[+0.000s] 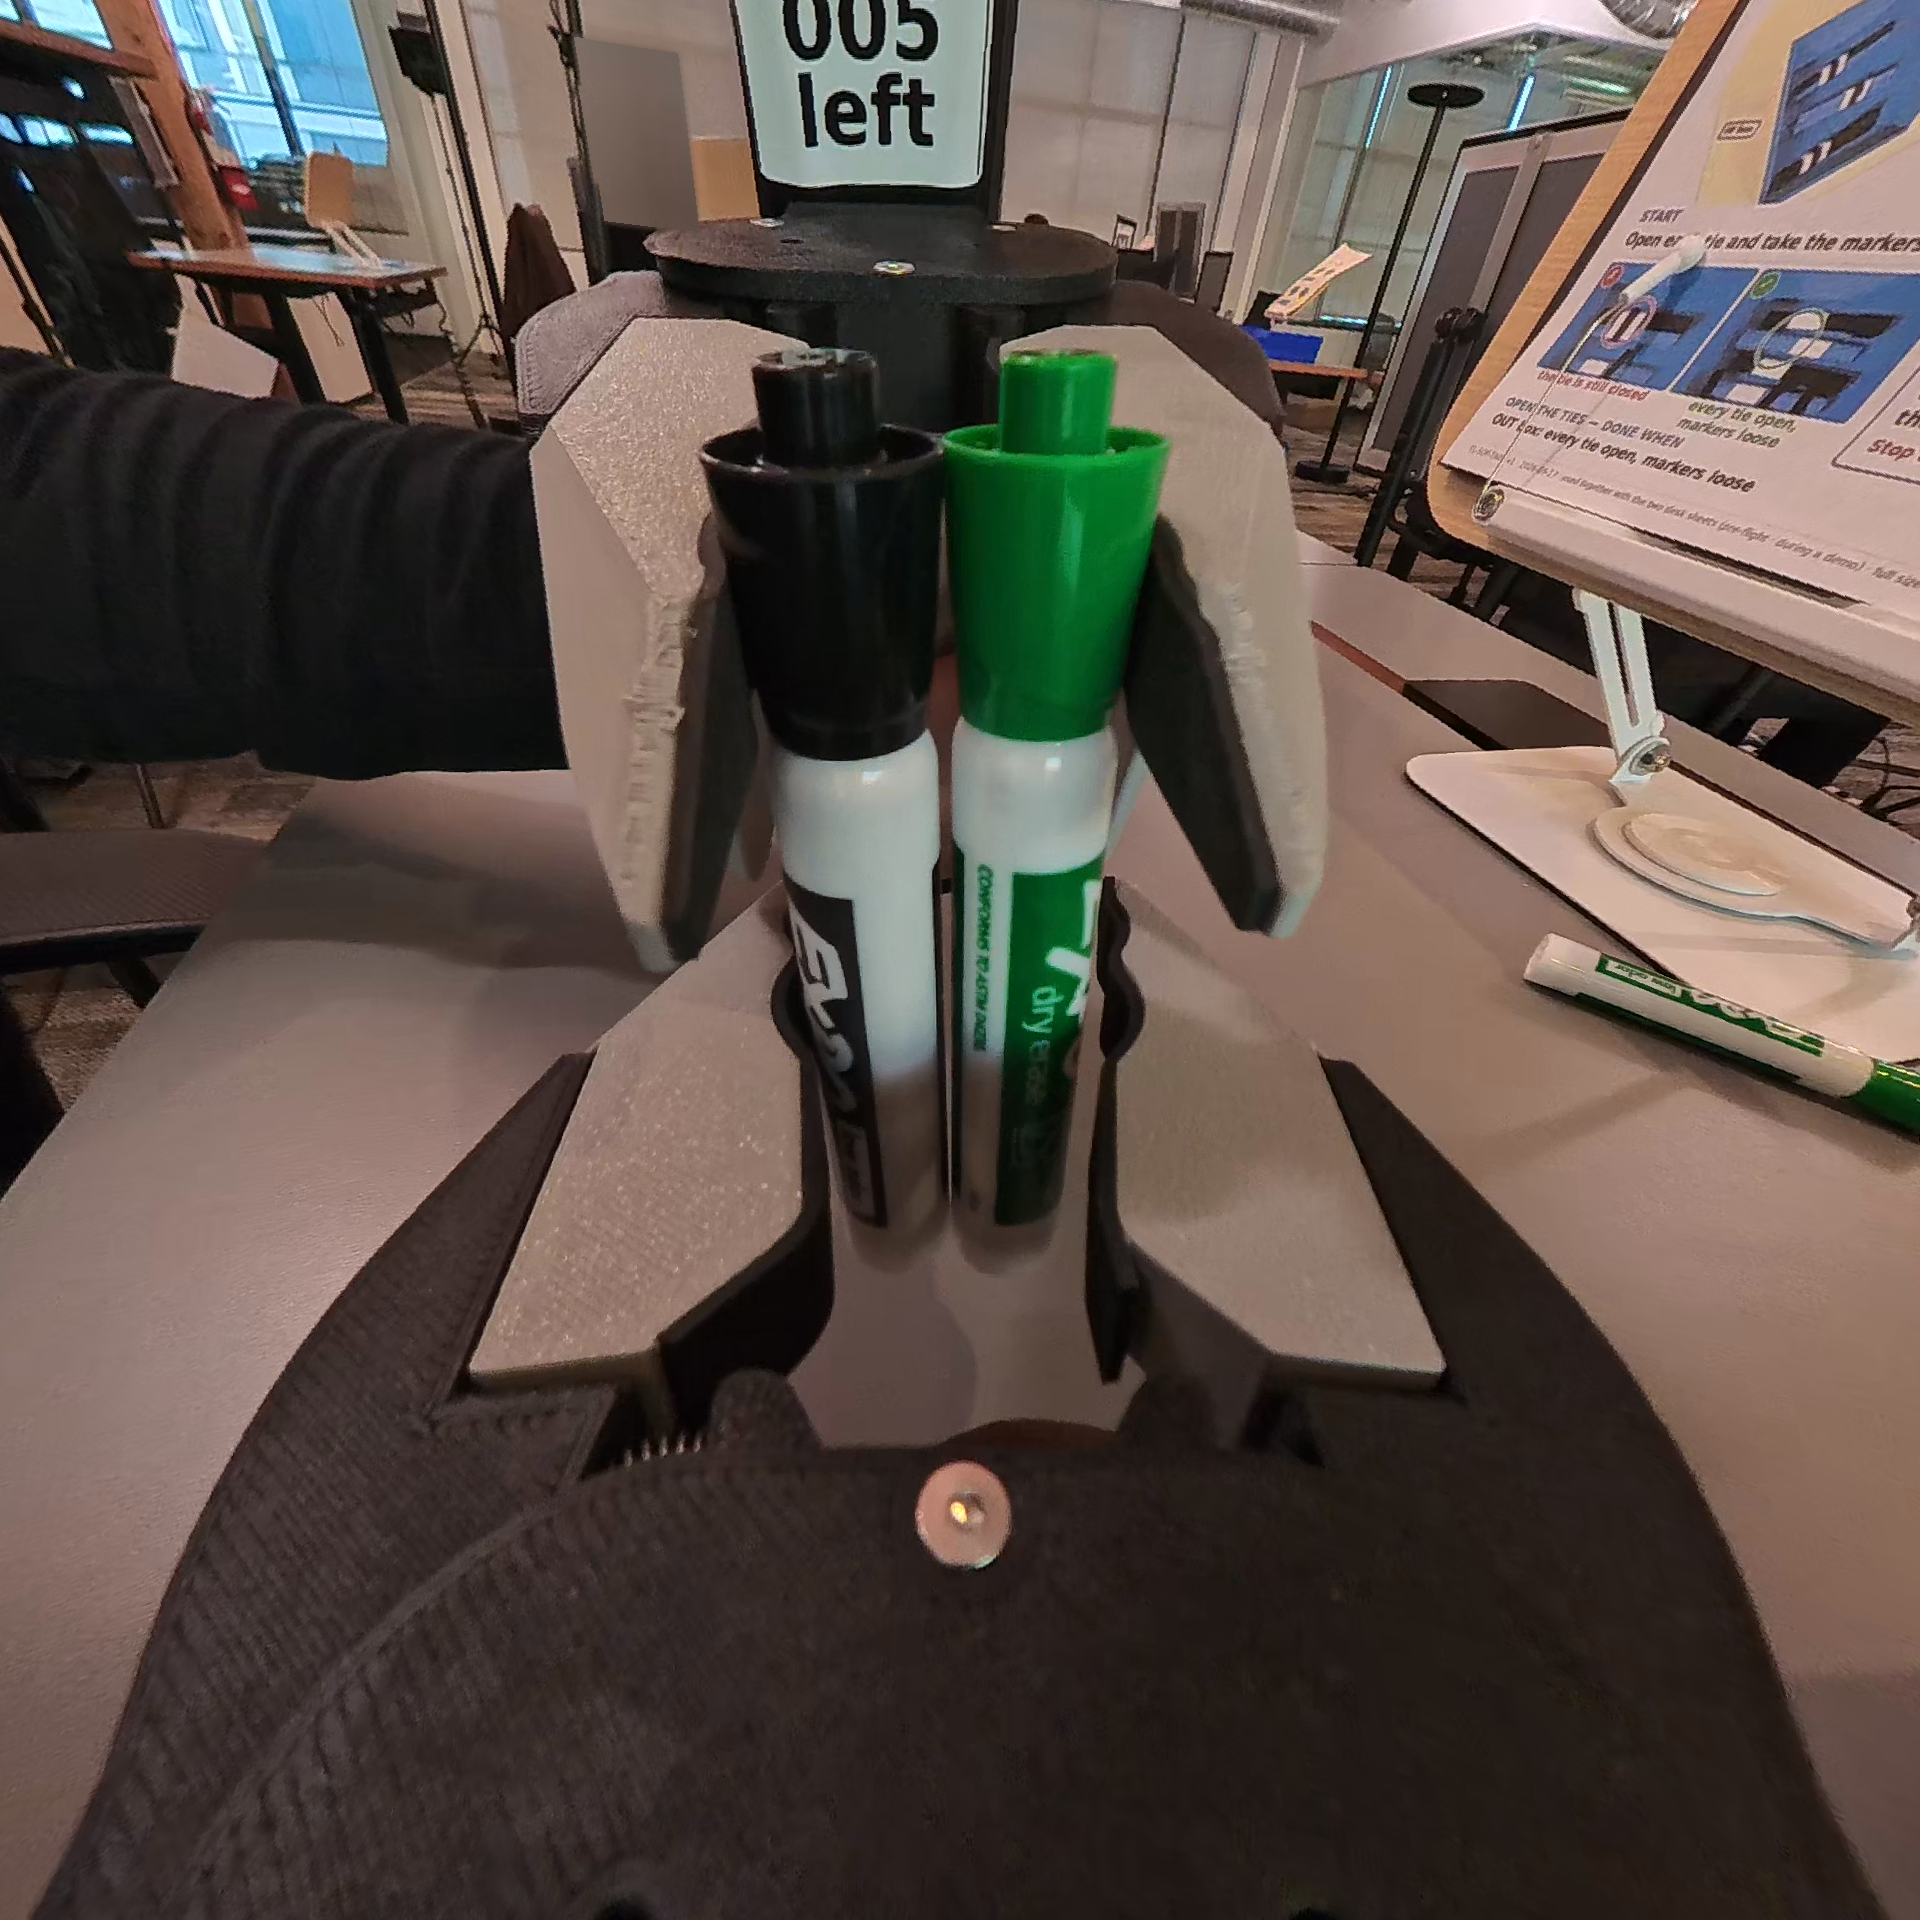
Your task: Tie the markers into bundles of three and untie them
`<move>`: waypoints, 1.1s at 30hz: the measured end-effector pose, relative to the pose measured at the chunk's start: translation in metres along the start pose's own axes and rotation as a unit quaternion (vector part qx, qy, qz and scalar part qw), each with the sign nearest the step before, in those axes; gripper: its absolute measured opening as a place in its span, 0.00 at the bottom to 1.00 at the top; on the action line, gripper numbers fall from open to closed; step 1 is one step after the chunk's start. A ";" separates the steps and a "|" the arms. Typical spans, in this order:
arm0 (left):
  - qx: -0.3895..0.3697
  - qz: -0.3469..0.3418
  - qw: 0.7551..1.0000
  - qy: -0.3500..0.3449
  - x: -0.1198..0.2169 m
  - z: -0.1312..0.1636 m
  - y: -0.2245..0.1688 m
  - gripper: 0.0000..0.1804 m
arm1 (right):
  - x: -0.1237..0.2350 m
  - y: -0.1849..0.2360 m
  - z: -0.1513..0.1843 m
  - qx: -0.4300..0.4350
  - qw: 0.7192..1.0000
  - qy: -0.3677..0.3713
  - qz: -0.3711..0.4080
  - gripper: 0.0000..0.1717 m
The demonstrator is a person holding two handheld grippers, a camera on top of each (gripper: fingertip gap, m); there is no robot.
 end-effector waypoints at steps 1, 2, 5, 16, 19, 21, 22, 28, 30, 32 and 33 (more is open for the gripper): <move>0.000 0.000 1.000 0.000 0.000 0.000 0.000 0.21 | 0.000 0.000 0.000 -0.001 1.000 0.000 0.000 0.30; 0.000 0.000 1.000 0.000 0.000 0.000 0.000 0.21 | 0.000 0.000 0.000 0.000 1.000 0.000 0.000 0.29; 0.000 0.000 1.000 0.001 0.000 0.000 0.000 0.21 | 0.000 0.001 0.000 0.000 1.000 0.001 -0.003 0.28; 0.001 0.001 1.000 0.000 -0.002 0.001 -0.001 0.21 | 0.001 0.002 -0.001 0.004 1.000 -0.002 -0.006 0.24; 0.001 0.000 1.000 0.001 -0.002 0.001 -0.001 0.21 | 0.001 0.002 -0.001 0.005 1.000 -0.002 -0.007 0.23; 0.001 0.000 1.000 0.000 -0.001 0.001 -0.001 0.21 | 0.001 0.002 -0.001 0.005 1.000 -0.002 -0.008 0.22; 0.002 0.000 1.000 0.000 -0.001 0.001 -0.001 0.21 | 0.001 0.002 -0.001 0.004 1.000 -0.002 -0.009 0.22; 0.003 -0.001 1.000 0.000 0.000 0.002 -0.002 0.21 | 0.000 0.002 -0.001 0.004 1.000 0.000 -0.010 0.22; 0.003 -0.001 1.000 -0.001 0.000 0.002 -0.002 0.21 | 0.001 0.002 -0.001 0.005 1.000 0.000 -0.009 0.22; 0.003 -0.001 1.000 -0.002 0.000 0.002 -0.002 0.21 | 0.001 0.002 -0.001 0.005 1.000 0.001 -0.009 0.22; 0.003 -0.001 1.000 -0.003 0.000 0.002 -0.002 0.21 | 0.001 0.002 -0.001 0.005 1.000 0.002 -0.009 0.22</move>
Point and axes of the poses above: each gripper's, where its closed fingertips meet, x back along the fingers, z out of its underside, y = z × x across the jaws, the point moved 8 cm from there along x, back along the fingers, and after that the axes turned 8 degrees about -y, right-handed, at the moved point
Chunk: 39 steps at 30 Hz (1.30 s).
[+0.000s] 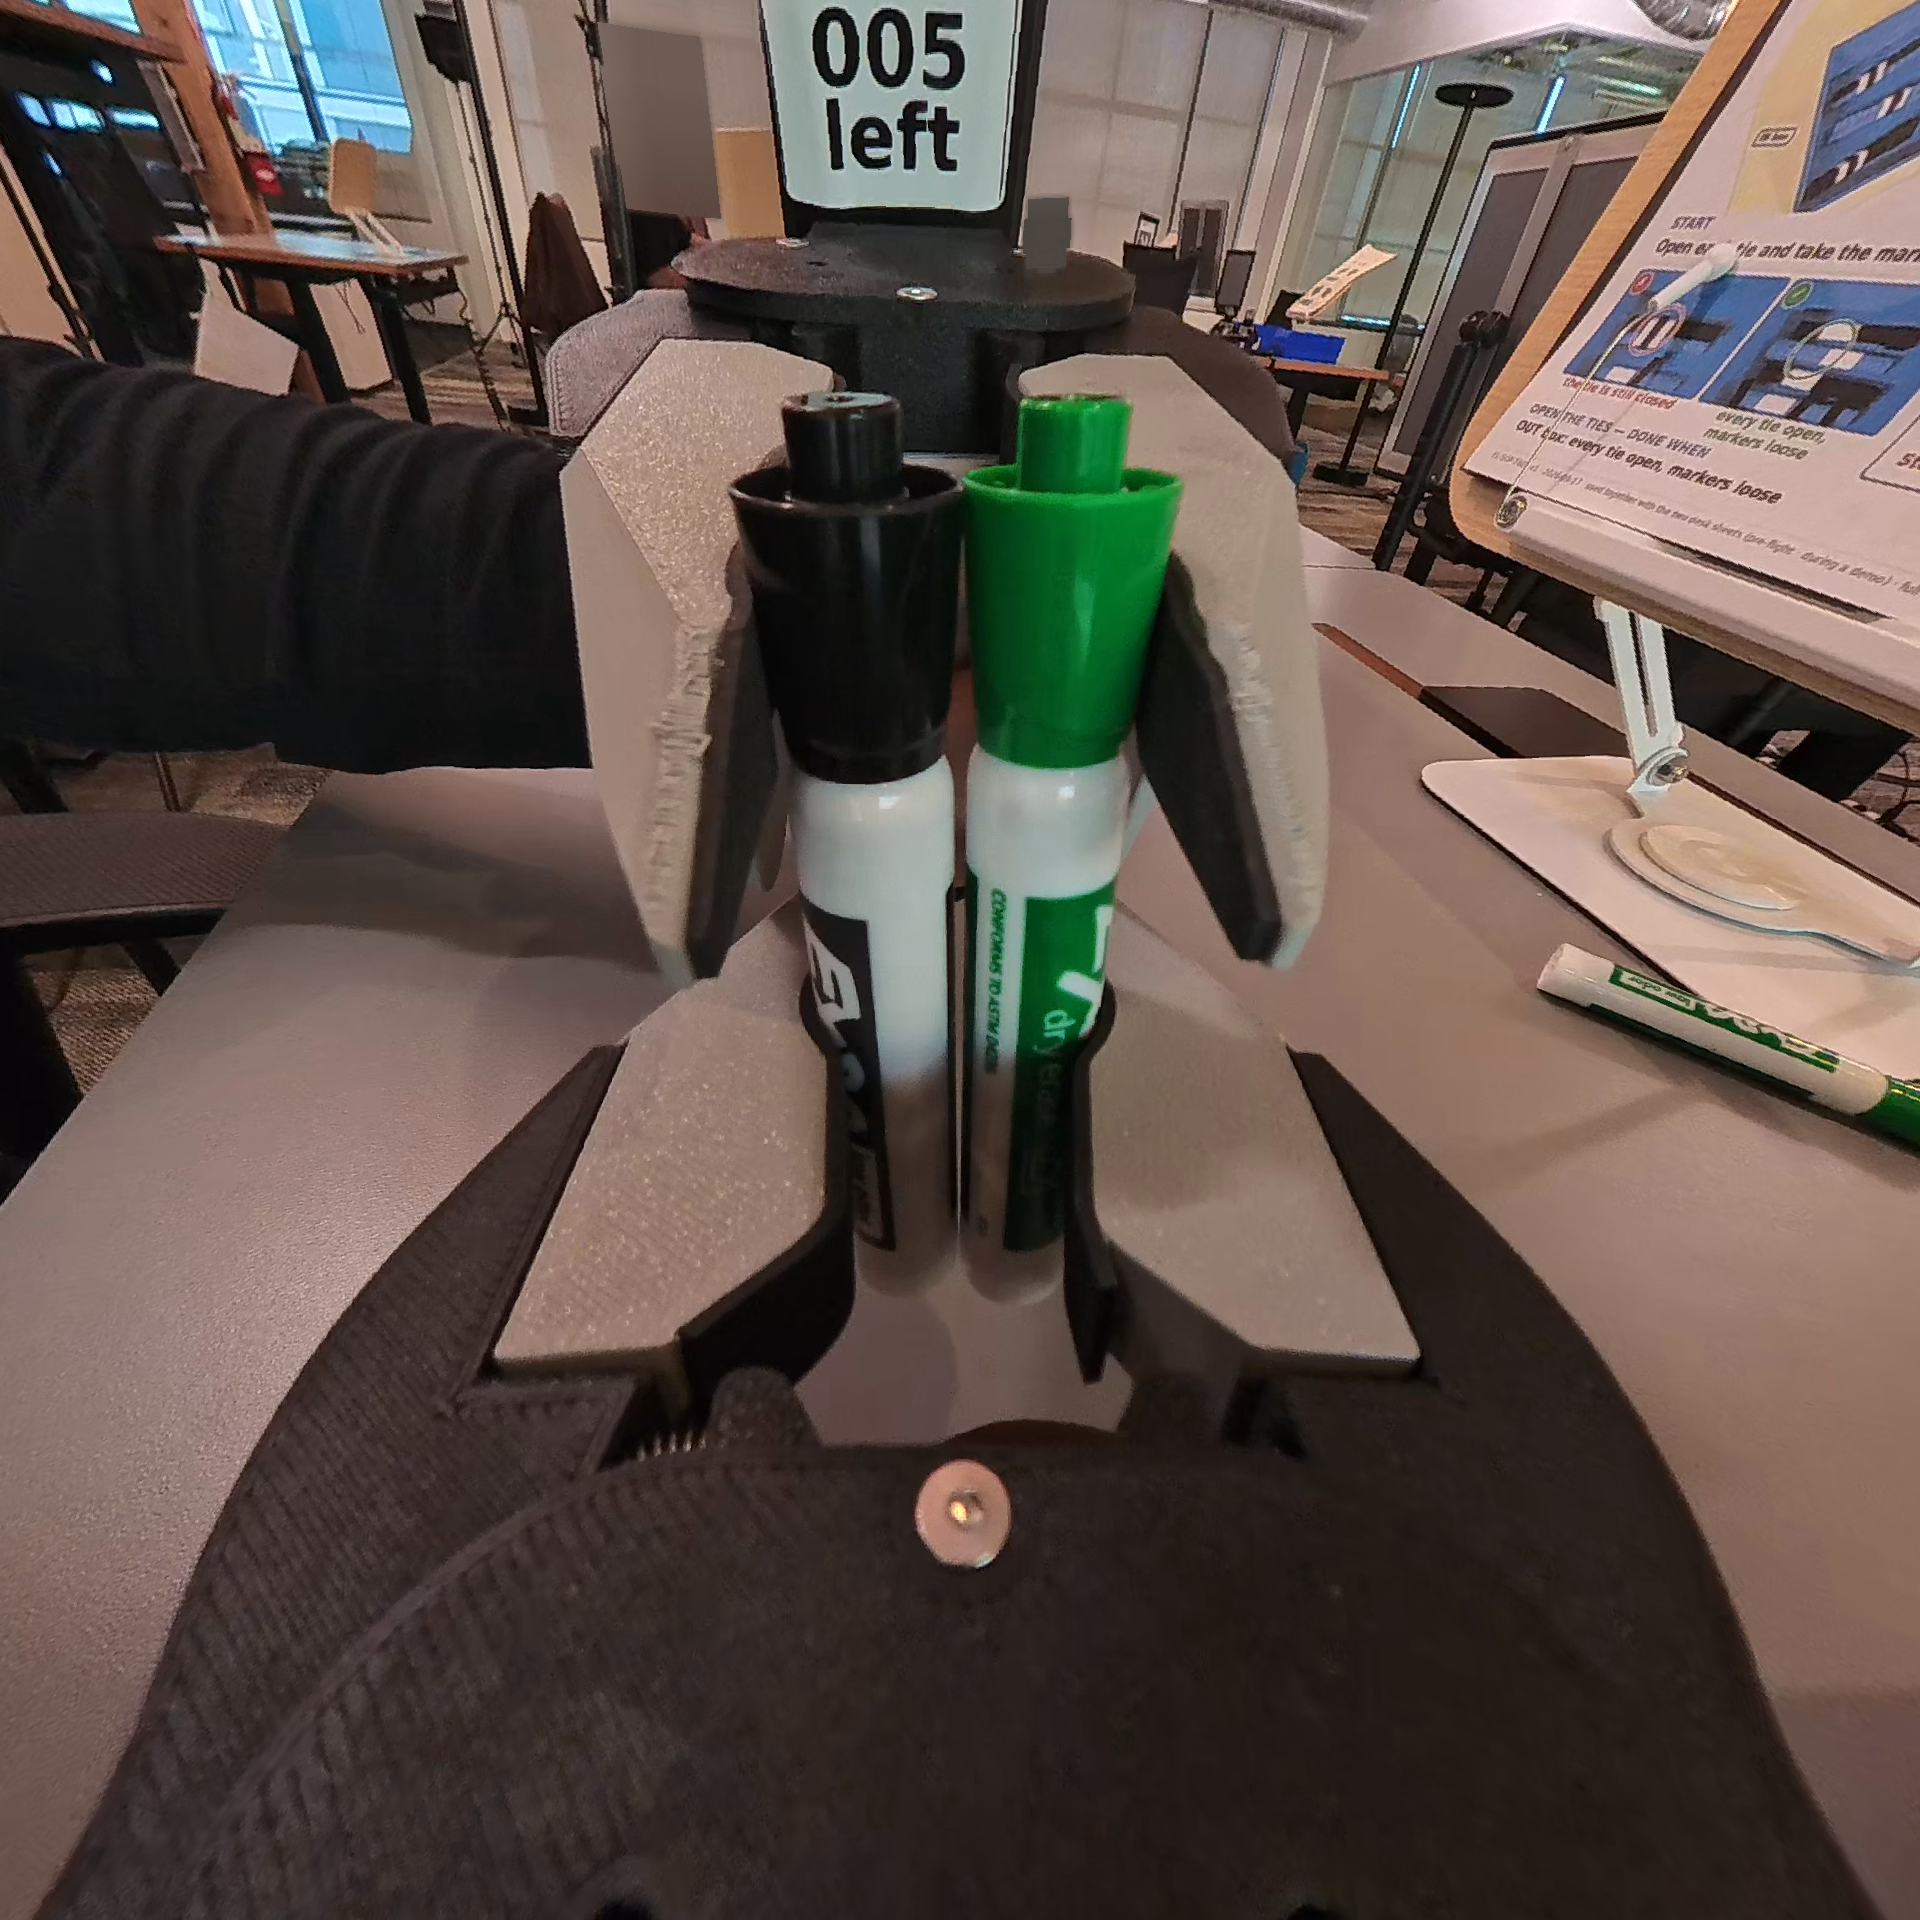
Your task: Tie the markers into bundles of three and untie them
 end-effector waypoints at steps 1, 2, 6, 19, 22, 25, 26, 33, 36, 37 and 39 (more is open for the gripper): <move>0.000 0.000 1.000 -0.001 0.000 0.000 0.000 0.21 | 0.000 0.000 0.000 0.000 1.000 0.001 0.000 0.22; 0.000 0.000 1.000 -0.001 0.000 0.000 0.000 0.21 | 0.000 0.000 0.000 -0.001 1.000 0.001 -0.001 0.22; 0.001 0.000 1.000 -0.001 0.000 0.000 0.000 0.21 | 0.000 0.000 0.000 -0.002 1.000 0.002 -0.001 0.22; 0.007 -0.005 1.000 -0.006 0.004 0.005 0.001 0.21 | -0.002 0.000 0.003 -0.003 1.000 0.017 0.000 0.22; 0.008 -0.007 1.000 -0.008 0.006 0.005 0.001 0.22 | -0.002 0.000 0.003 -0.003 1.000 0.020 0.001 0.22; 0.009 -0.010 1.000 -0.010 0.008 0.005 0.002 0.23 | -0.002 -0.001 0.004 -0.005 1.000 0.023 0.001 0.22; 0.009 -0.010 1.000 -0.012 0.008 0.005 0.002 0.21 | -0.003 -0.001 0.005 -0.006 1.000 0.024 0.001 0.22; 0.014 -0.010 1.000 -0.011 0.008 0.006 0.002 0.25 | -0.003 -0.001 0.007 -0.001 0.999 0.034 0.004 0.22; 0.011 -0.010 1.000 -0.009 0.007 0.005 0.001 0.27 | -0.004 -0.001 0.007 0.010 0.999 0.046 0.014 0.21; 0.013 -0.011 1.000 -0.007 0.007 0.004 0.001 0.28 | -0.004 -0.001 0.007 0.013 0.999 0.049 0.017 0.21; 0.013 -0.011 1.000 -0.004 0.006 0.005 0.001 0.29 | -0.004 -0.001 0.007 0.020 0.998 0.054 0.020 0.22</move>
Point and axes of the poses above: each gripper's, where its closed fingertips meet, x back along the fingers, z out of its underside, y = z × x across the jaws, the point moved 8 cm from there along x, back along the fingers, and after that the axes turned 8 degrees about -y, right-handed, at the moved point
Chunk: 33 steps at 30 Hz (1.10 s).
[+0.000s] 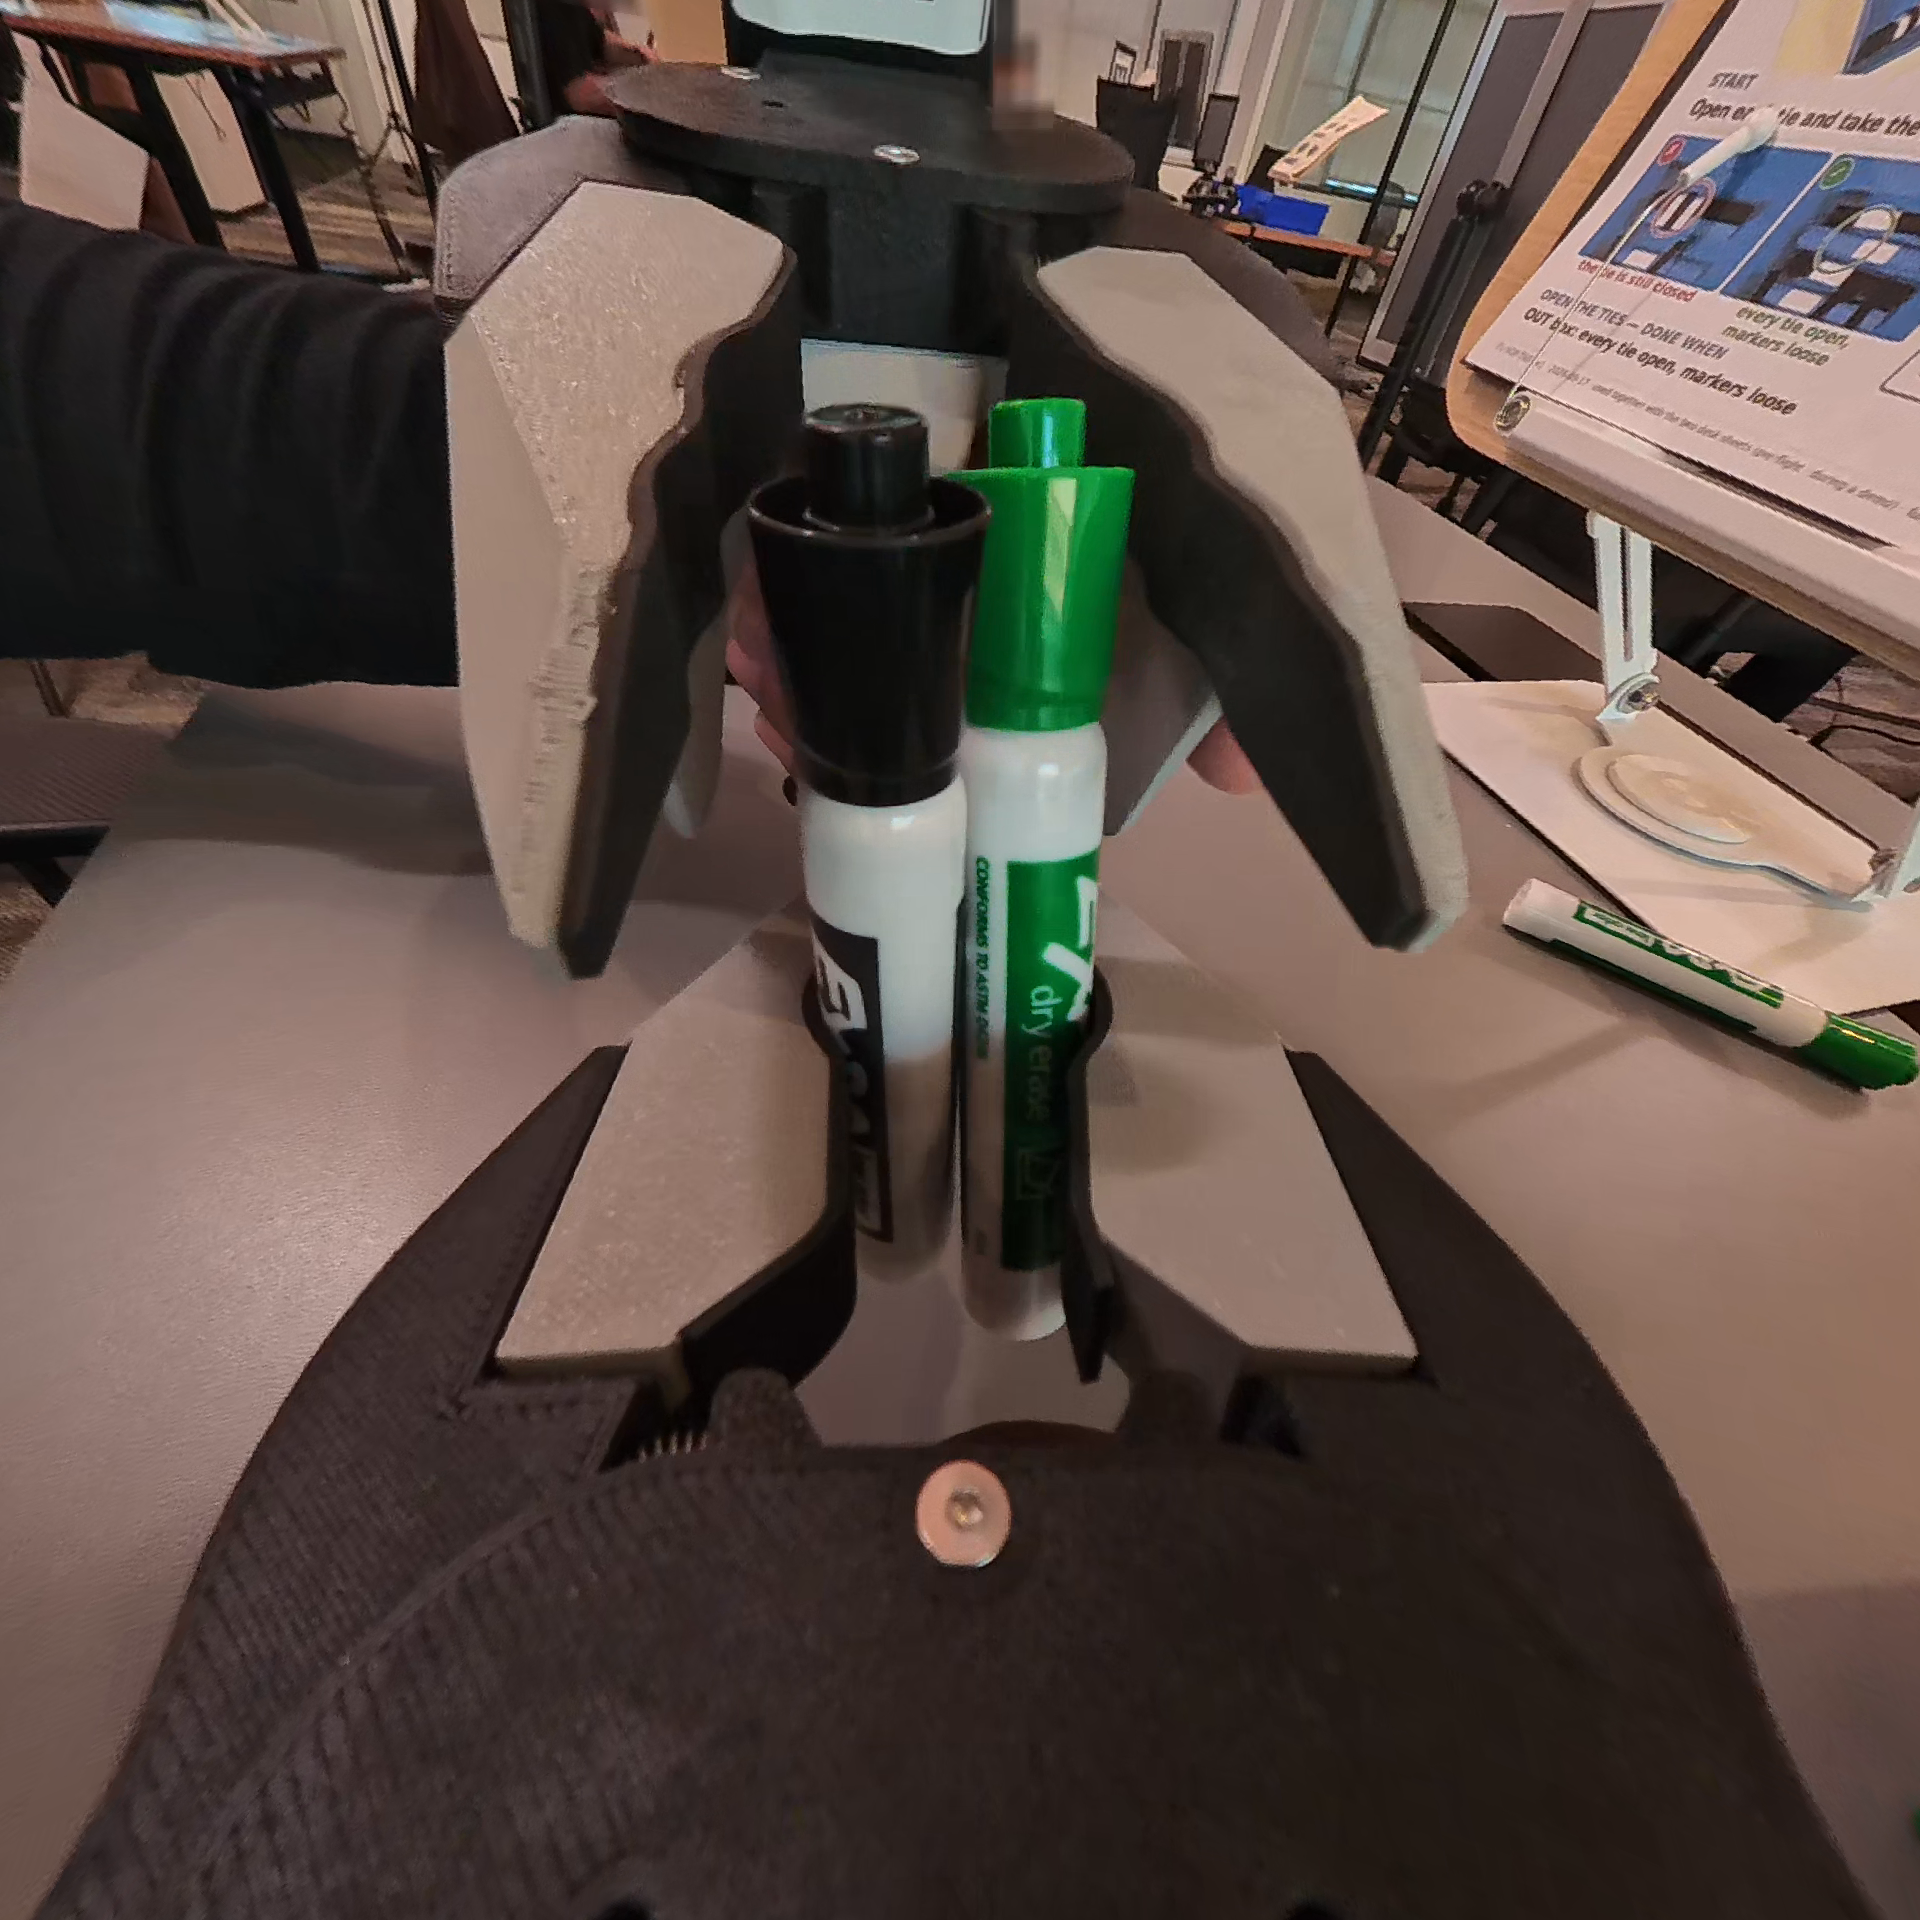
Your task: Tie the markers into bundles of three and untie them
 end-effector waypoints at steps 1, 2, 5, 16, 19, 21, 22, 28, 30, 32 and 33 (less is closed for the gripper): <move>0.000 -0.001 1.000 0.001 0.000 0.000 0.000 0.30 | 0.000 0.000 0.000 0.003 1.000 0.002 0.002 0.22; -0.001 -0.003 1.000 0.001 0.000 0.000 0.000 0.31 | 0.000 0.000 -0.001 0.007 1.000 0.003 0.004 0.22; 0.001 -0.007 1.000 -0.001 0.002 0.000 0.000 0.33 | 0.001 0.000 -0.001 0.013 1.000 0.006 0.008 0.22; 0.019 -0.053 0.997 -0.054 0.055 0.004 -0.012 0.36 | 0.001 -0.001 0.003 0.029 0.998 0.057 0.019 0.22; 0.019 -0.071 0.995 -0.068 0.075 0.008 -0.021 0.36 | 0.001 -0.001 0.004 0.025 0.997 0.064 0.018 0.22; 0.014 -0.082 0.994 -0.071 0.087 0.008 -0.027 0.36 | 0.002 -0.002 0.004 0.019 0.997 0.067 0.018 0.22; 0.011 -0.087 0.994 -0.070 0.093 0.007 -0.029 0.36 | 0.003 -0.002 0.004 0.016 0.997 0.067 0.016 0.22; 0.004 -0.121 0.991 -0.065 0.117 0.008 -0.035 0.36 | 0.004 -0.003 0.006 0.006 0.996 0.086 0.017 0.21; 0.012 -0.124 0.990 -0.068 0.121 0.012 -0.034 0.36 | 0.004 -0.004 0.007 0.003 0.996 0.093 0.017 0.21; 0.018 -0.124 0.990 -0.063 0.121 0.017 -0.033 0.36 | 0.004 -0.004 0.010 0.002 0.994 0.108 0.017 0.21; 0.019 -0.126 0.990 -0.058 0.121 0.020 -0.032 0.36 | 0.004 -0.004 0.011 0.004 0.993 0.118 0.018 0.21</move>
Point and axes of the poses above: each gripper's, where its closed fingertips meet, x back along the fingers, z out of its underside, y = z × x across the jaws, the point moved 8 cm from there along x, back along the fingers, and after that the axes turned 8 degrees about -y, right-handed, at the moved point
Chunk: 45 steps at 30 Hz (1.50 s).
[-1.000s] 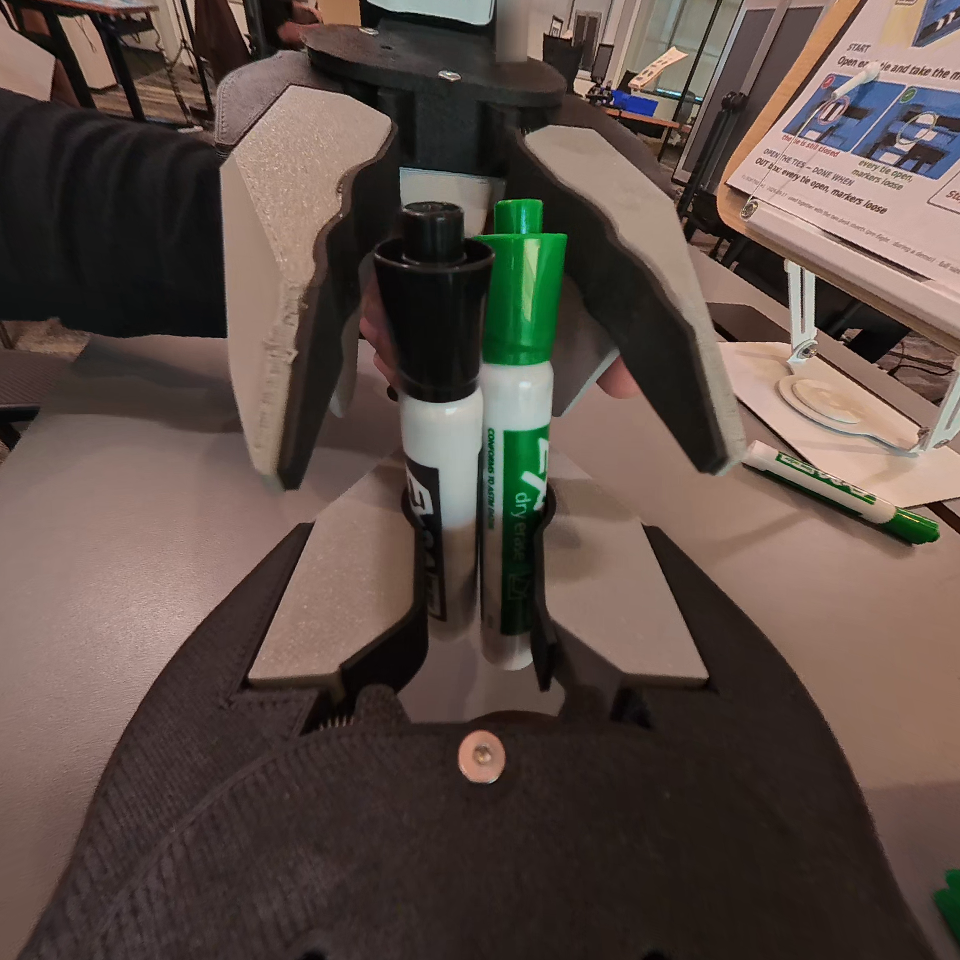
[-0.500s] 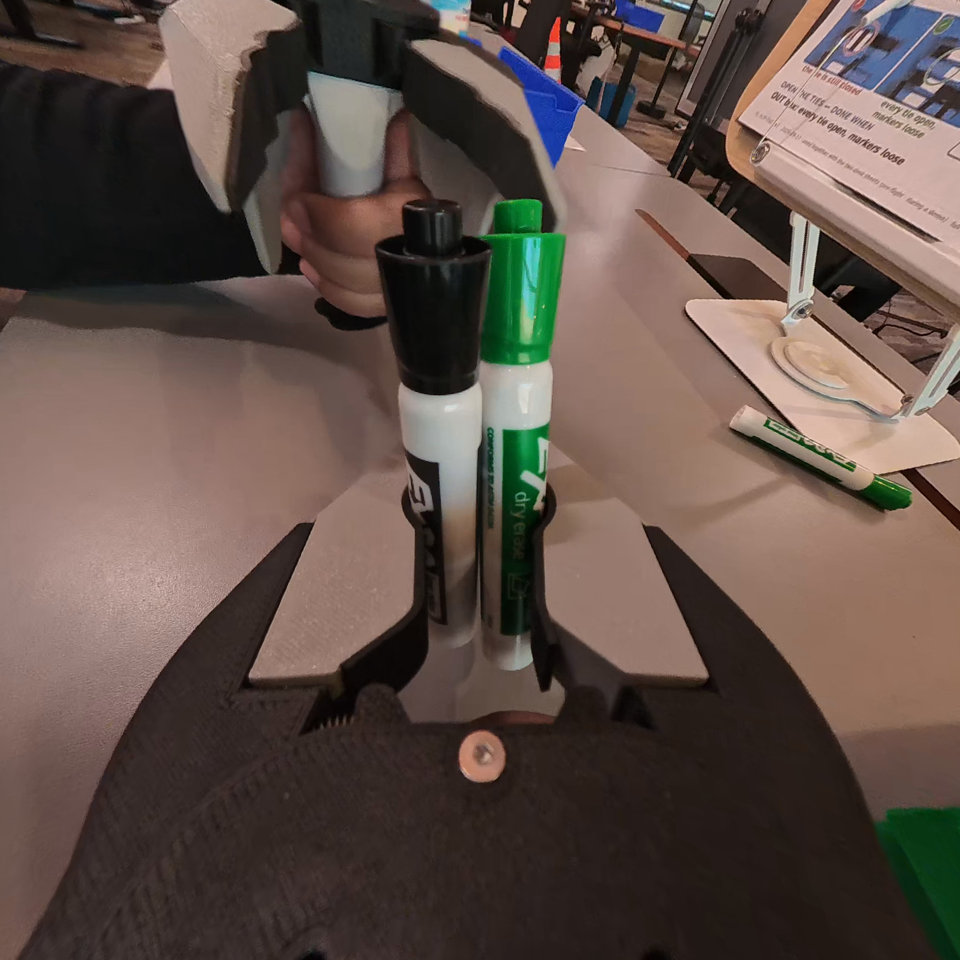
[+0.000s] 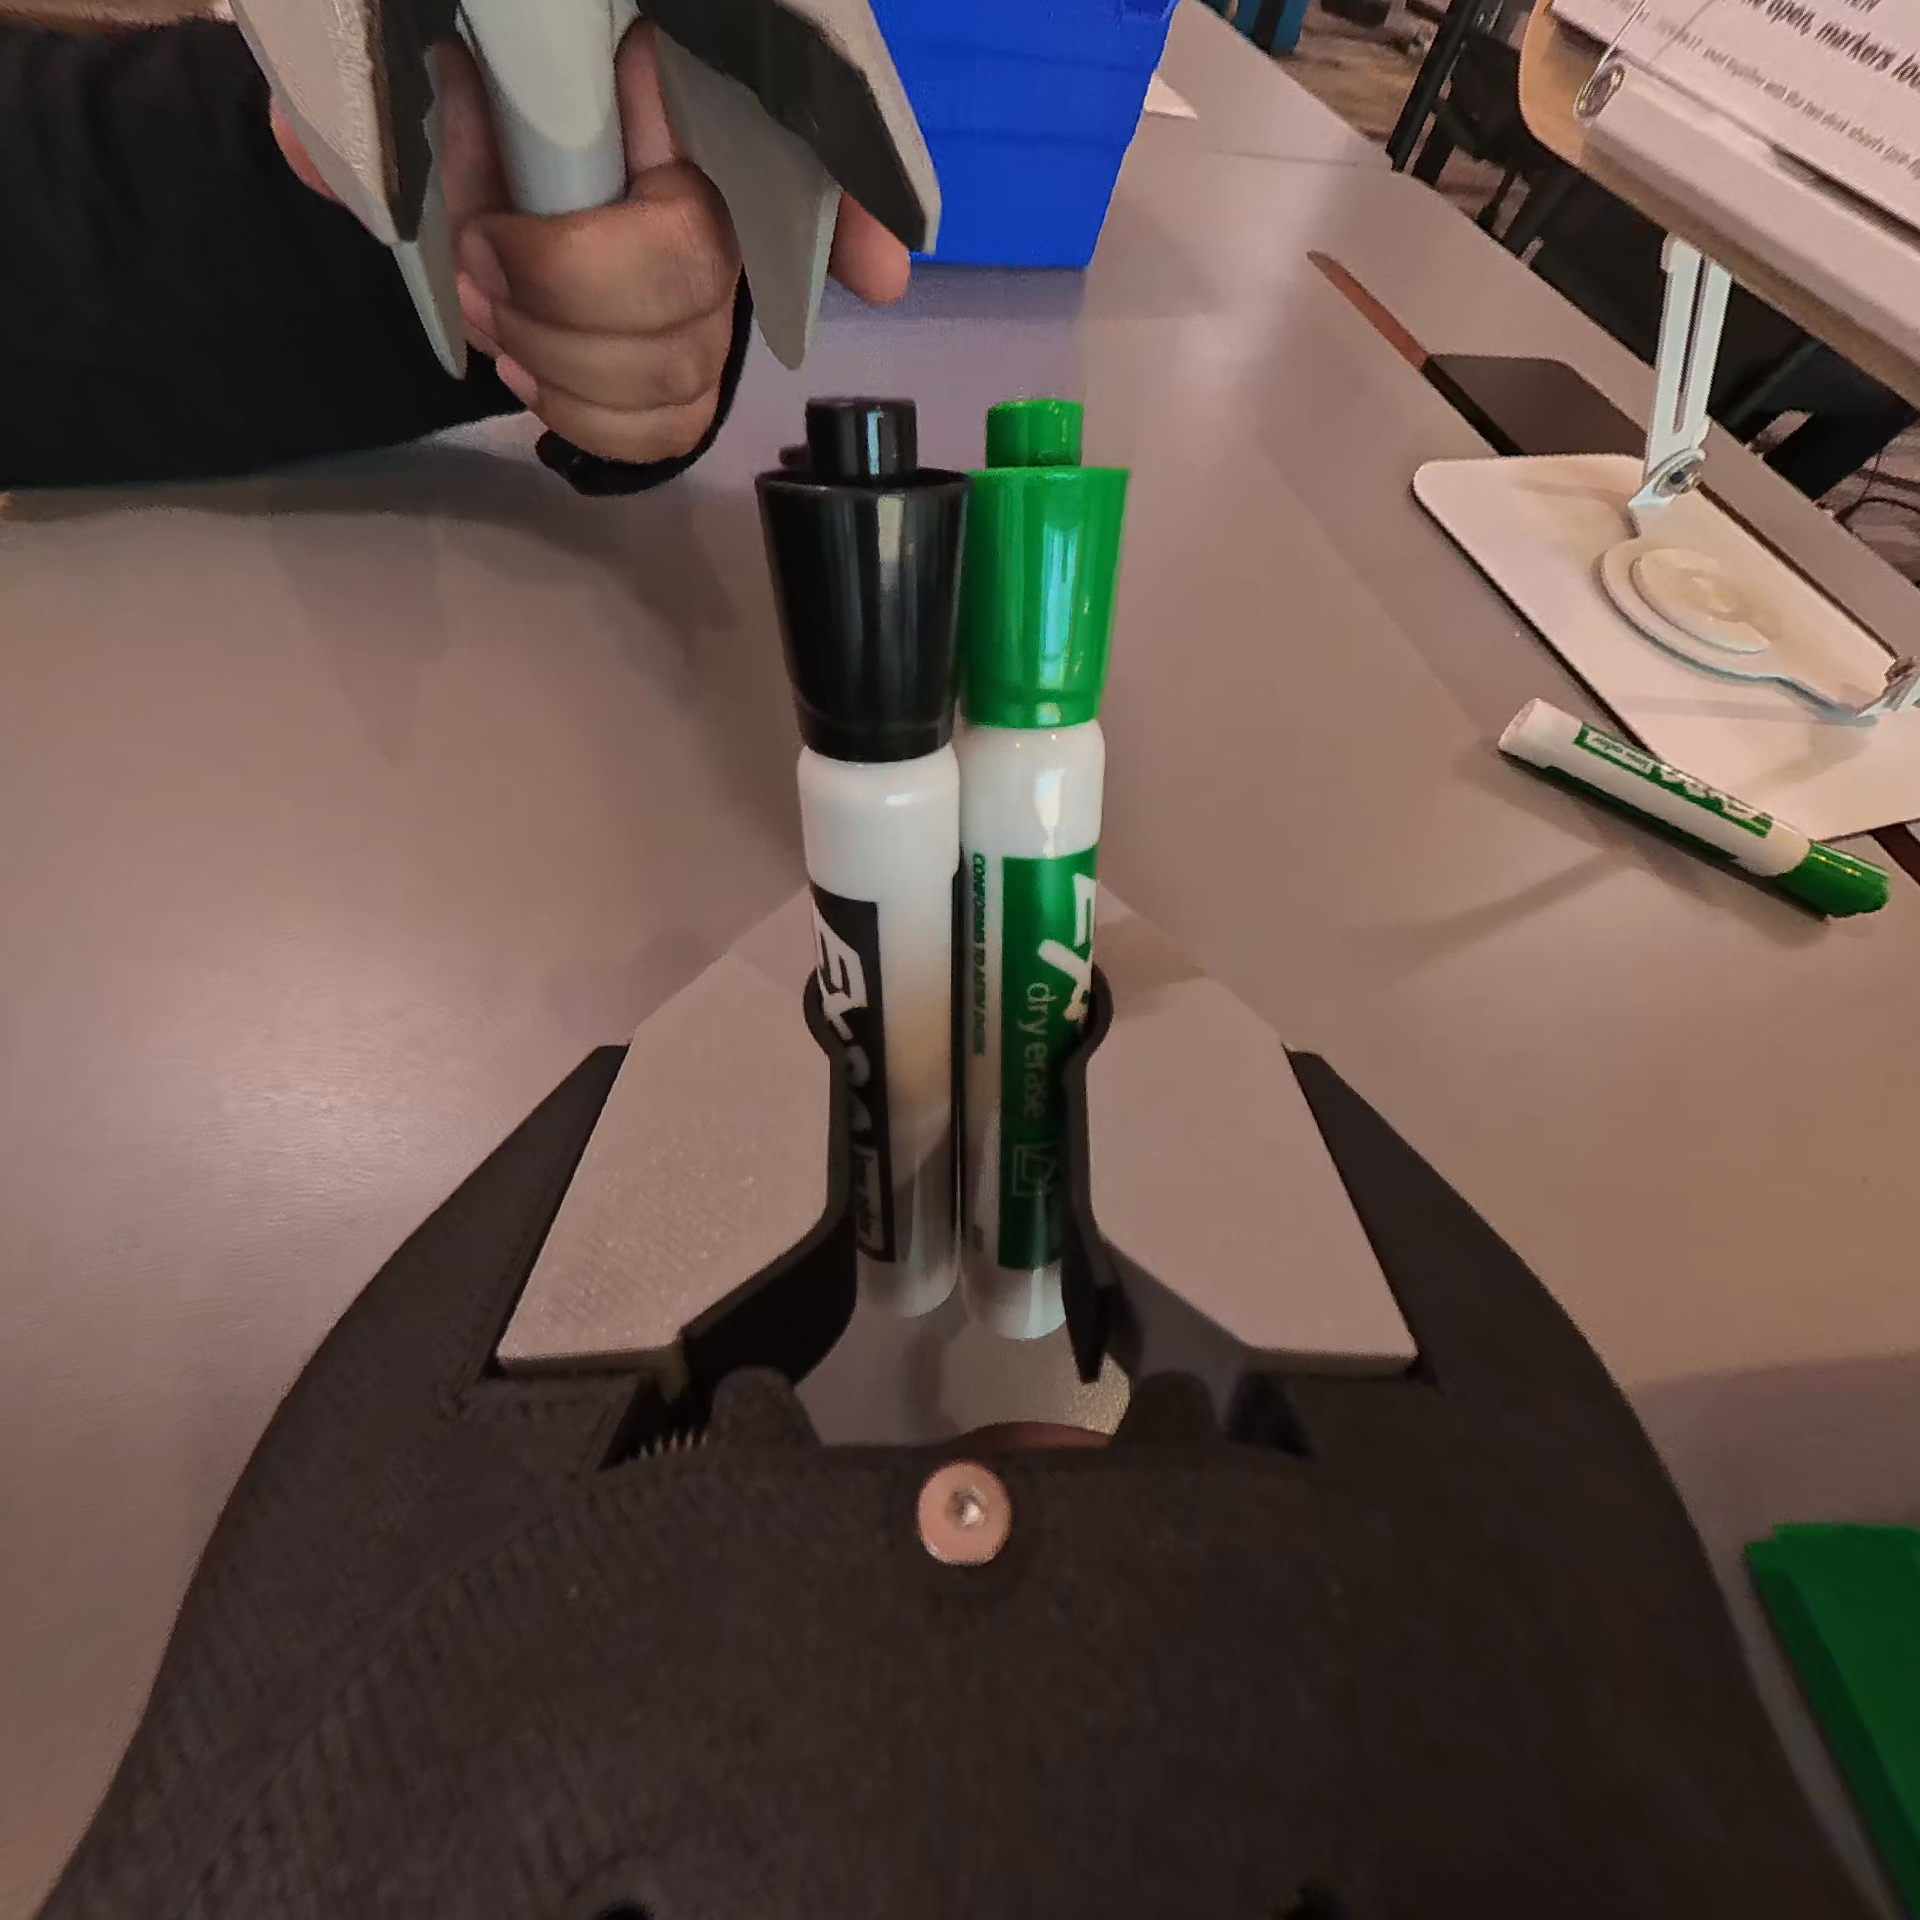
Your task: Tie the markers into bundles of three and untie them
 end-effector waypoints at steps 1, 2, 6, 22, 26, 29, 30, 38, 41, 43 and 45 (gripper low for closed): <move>0.000 -0.003 1.000 0.006 -0.001 0.002 0.001 0.36 | 0.000 0.000 0.001 0.003 1.000 0.008 0.001 0.21; 0.000 -0.007 1.000 0.012 -0.001 0.005 0.002 0.36 | 0.000 0.000 0.001 0.005 1.000 0.013 0.000 0.21; 0.004 -0.024 0.999 0.044 -0.004 0.014 0.007 0.36 | -0.002 0.002 0.004 0.005 0.999 0.037 -0.011 0.21; 0.043 -0.102 0.989 0.098 -0.003 0.027 0.025 0.34 | -0.005 0.000 0.007 0.002 0.995 0.092 -0.031 0.22; 0.045 -0.103 0.989 0.101 -0.003 0.027 0.024 0.34 | -0.005 -0.001 0.006 -0.002 0.993 0.111 -0.040 0.22; 0.043 -0.104 0.988 0.104 -0.003 0.027 0.024 0.34 | -0.004 -0.002 0.004 0.003 0.991 0.129 -0.043 0.22; 0.042 -0.105 0.988 0.104 -0.003 0.027 0.024 0.34 | -0.003 -0.002 0.003 0.004 0.990 0.136 -0.045 0.22; 0.049 -0.111 0.987 0.107 -0.002 0.030 0.027 0.34 | 0.008 -0.007 0.004 0.017 0.977 0.203 -0.057 0.22; 0.049 -0.111 0.987 0.109 -0.002 0.030 0.026 0.34 | 0.014 -0.009 0.006 0.022 0.971 0.230 -0.059 0.22; 0.048 -0.110 0.987 0.109 -0.002 0.030 0.026 0.34 | 0.019 -0.011 0.007 0.027 0.967 0.247 -0.059 0.22; 0.049 -0.109 0.987 0.111 -0.003 0.030 0.026 0.34 | 0.023 -0.012 0.009 0.027 0.962 0.264 -0.063 0.22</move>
Point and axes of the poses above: each gripper's, where its closed fingertips meet, x back along the fingers, z out of its underside, y = z × x across the jaws, the point moved 8 cm from there along x, back along the fingers, and after that the axes turned 8 degrees about -y, right-handed, at the moved point
